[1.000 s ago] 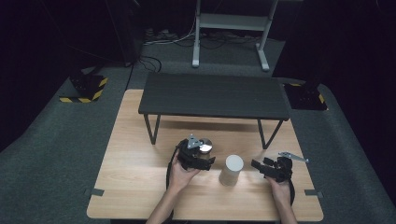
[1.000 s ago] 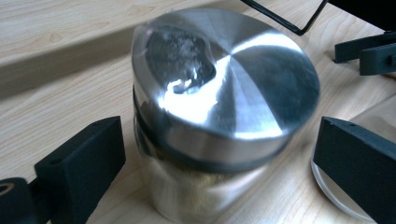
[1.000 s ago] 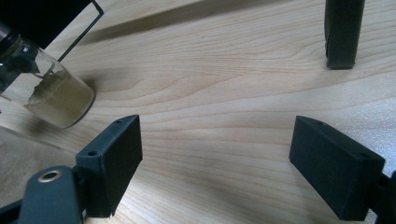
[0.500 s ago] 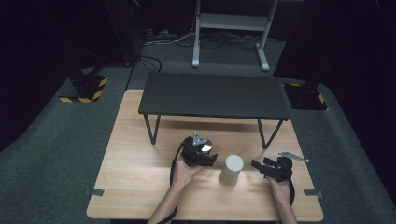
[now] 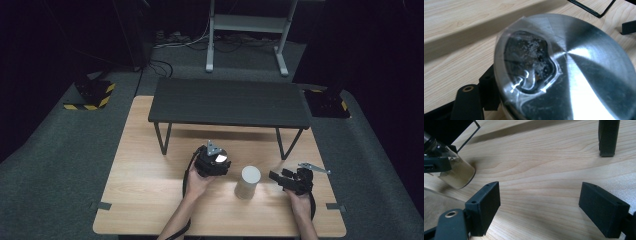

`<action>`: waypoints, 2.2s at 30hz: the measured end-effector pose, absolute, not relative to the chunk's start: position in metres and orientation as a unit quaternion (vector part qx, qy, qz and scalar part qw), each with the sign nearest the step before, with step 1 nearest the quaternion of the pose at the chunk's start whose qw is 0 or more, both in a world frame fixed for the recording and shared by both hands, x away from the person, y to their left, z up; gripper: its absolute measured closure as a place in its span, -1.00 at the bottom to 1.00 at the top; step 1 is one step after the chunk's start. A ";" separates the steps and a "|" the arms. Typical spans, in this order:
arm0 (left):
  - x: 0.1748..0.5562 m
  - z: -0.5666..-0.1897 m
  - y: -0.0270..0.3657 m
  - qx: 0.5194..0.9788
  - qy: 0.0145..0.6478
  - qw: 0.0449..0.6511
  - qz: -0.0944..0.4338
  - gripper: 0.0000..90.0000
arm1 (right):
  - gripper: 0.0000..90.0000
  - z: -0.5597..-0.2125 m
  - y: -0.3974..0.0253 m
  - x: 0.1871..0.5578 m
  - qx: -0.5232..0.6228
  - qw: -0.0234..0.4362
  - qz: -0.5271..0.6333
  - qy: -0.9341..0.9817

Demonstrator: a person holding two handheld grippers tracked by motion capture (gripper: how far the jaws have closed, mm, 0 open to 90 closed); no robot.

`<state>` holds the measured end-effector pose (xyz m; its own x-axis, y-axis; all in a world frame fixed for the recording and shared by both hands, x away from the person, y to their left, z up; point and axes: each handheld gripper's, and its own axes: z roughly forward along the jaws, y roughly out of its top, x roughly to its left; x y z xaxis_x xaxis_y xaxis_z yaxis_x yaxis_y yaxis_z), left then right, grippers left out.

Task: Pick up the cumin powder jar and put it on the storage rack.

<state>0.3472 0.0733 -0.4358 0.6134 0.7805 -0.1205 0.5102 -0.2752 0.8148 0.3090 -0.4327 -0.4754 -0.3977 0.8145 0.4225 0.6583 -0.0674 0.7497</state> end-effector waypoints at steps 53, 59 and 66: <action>0.341 -0.392 0.064 0.801 0.389 0.426 0.158 -0.31 | -0.64 -0.475 -0.433 0.310 0.543 0.078 0.489 0.678; 0.341 -0.382 0.065 0.806 0.382 0.424 0.156 -0.31 | -0.64 -0.475 -0.433 0.310 0.543 0.078 0.489 0.678; 0.340 -0.371 0.065 0.811 0.372 0.426 0.151 -0.31 | -0.64 -0.475 -0.433 0.310 0.543 0.078 0.489 0.678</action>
<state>0.3401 0.0653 -0.3713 0.6776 0.7319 -0.0719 0.4743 -0.3602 0.8033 0.3097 -0.4328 -0.4753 -0.3977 0.8127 0.4259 0.6601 -0.0690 0.7480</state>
